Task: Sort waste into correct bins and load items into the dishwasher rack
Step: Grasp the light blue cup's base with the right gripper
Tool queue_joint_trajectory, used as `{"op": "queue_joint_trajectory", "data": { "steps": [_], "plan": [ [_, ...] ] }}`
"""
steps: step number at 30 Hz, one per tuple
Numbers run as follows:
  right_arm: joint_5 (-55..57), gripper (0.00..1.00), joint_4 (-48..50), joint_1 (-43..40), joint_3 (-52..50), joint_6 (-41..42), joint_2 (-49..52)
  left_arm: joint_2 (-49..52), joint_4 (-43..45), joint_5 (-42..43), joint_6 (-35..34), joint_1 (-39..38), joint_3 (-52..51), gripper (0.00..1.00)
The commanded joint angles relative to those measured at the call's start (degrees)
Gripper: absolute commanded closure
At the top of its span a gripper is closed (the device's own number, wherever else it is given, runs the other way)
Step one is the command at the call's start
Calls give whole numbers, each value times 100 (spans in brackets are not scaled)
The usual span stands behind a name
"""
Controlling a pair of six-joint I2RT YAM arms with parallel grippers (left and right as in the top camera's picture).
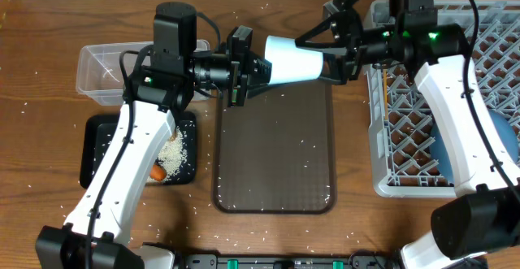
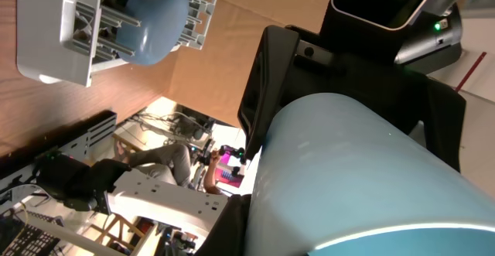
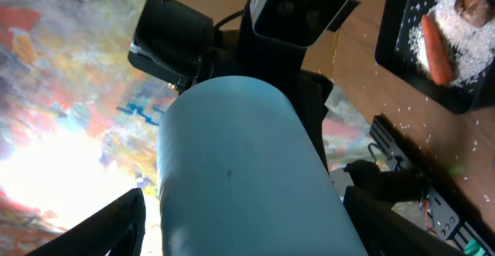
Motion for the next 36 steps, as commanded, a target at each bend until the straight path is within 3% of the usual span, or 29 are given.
{"op": "queue_joint_trajectory", "data": {
  "steps": [1, 20, 31, 36],
  "plan": [
    [-282, 26, 35, 173, 7, 127, -17, -81, -44, -33, 33, -59, -7, 94],
    [-284, 30, 35, 175, 7, 212, -17, -79, -44, -96, 55, -59, -7, 93],
    [-225, 35, 37, 136, 7, 278, -20, -79, -46, -92, 146, -59, -7, 56],
    [229, 37, 37, -7, 7, 273, -17, -79, -46, -164, 404, -26, -7, 54]
  ]
}}
